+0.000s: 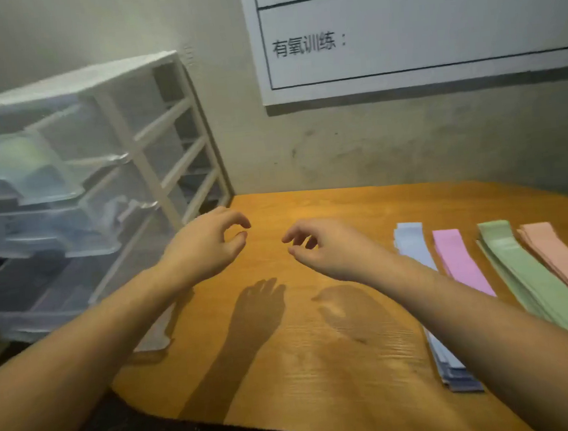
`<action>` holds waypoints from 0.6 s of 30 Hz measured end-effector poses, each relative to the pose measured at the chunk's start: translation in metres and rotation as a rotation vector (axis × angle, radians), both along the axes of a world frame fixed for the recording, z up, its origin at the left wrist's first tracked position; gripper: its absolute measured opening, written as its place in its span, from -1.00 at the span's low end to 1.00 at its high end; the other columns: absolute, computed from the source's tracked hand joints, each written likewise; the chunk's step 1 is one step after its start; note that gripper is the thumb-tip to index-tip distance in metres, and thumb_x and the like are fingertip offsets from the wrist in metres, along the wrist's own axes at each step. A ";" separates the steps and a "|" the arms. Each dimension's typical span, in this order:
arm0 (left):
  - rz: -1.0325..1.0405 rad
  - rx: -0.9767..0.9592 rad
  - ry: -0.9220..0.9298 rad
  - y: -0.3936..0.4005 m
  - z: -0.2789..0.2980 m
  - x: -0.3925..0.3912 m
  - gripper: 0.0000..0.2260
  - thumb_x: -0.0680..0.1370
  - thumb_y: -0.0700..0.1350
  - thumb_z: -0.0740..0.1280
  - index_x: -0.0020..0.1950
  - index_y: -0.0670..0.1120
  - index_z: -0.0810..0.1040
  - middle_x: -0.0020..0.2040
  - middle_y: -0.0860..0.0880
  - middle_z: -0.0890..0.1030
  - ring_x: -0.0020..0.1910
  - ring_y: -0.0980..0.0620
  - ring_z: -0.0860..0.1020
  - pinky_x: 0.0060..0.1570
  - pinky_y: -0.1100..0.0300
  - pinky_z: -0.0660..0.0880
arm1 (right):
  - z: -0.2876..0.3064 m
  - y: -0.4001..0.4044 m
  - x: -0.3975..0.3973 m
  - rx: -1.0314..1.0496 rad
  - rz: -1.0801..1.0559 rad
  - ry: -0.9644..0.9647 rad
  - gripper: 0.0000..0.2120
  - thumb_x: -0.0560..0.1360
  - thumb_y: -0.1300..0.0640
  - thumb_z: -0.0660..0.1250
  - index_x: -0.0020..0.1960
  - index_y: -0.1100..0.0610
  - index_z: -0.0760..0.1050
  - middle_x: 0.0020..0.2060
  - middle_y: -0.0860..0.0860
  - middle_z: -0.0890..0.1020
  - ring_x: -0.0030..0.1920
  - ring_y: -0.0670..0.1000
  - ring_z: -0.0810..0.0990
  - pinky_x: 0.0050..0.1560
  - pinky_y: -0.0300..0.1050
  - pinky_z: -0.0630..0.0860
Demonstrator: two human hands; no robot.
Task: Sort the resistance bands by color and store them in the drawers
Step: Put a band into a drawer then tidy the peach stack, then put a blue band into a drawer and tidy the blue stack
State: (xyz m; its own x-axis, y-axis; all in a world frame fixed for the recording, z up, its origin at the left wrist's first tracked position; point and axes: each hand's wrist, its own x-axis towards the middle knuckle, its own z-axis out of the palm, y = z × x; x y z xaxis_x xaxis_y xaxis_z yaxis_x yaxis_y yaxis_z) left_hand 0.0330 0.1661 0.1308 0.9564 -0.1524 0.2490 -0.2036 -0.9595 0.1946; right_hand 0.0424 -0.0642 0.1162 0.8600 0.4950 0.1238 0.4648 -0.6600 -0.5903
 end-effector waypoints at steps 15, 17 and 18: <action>0.328 -0.237 -0.417 0.187 0.048 -0.086 -0.77 0.57 -0.08 0.35 0.22 0.03 0.48 0.15 0.07 0.43 0.16 0.11 0.42 0.20 0.10 0.41 | 0.046 0.182 -0.013 -0.049 0.364 -0.105 -0.78 0.65 0.00 0.24 0.25 -0.03 0.55 0.08 -0.07 0.62 0.04 -0.06 0.59 0.04 -0.06 0.59; 0.394 -0.262 -0.396 0.193 0.055 -0.082 -0.70 0.60 -0.04 0.34 0.33 -0.01 0.45 0.27 -0.02 0.47 0.26 0.02 0.44 0.33 -0.05 0.38 | 0.047 0.191 -0.012 -0.037 0.383 -0.105 -0.78 0.65 0.00 0.24 0.25 -0.04 0.55 0.07 -0.08 0.62 0.02 -0.07 0.59 0.03 -0.05 0.60; 0.416 -0.281 -0.381 0.195 0.058 -0.079 -0.69 0.62 -0.02 0.32 0.35 -0.01 0.44 0.31 -0.03 0.48 0.30 -0.01 0.43 0.37 -0.09 0.35 | 0.048 0.194 -0.011 -0.029 0.387 -0.108 -0.78 0.64 0.00 0.25 0.24 -0.04 0.55 0.06 -0.09 0.62 0.02 -0.08 0.59 0.03 -0.06 0.60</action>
State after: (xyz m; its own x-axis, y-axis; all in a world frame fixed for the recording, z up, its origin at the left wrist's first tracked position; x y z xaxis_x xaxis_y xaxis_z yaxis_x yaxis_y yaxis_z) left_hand -0.0460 0.3608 0.1893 0.7575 0.3341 0.5609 0.0711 -0.8962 0.4379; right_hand 0.0313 0.1301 0.1642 0.5924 0.7842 0.1847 0.7407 -0.4399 -0.5078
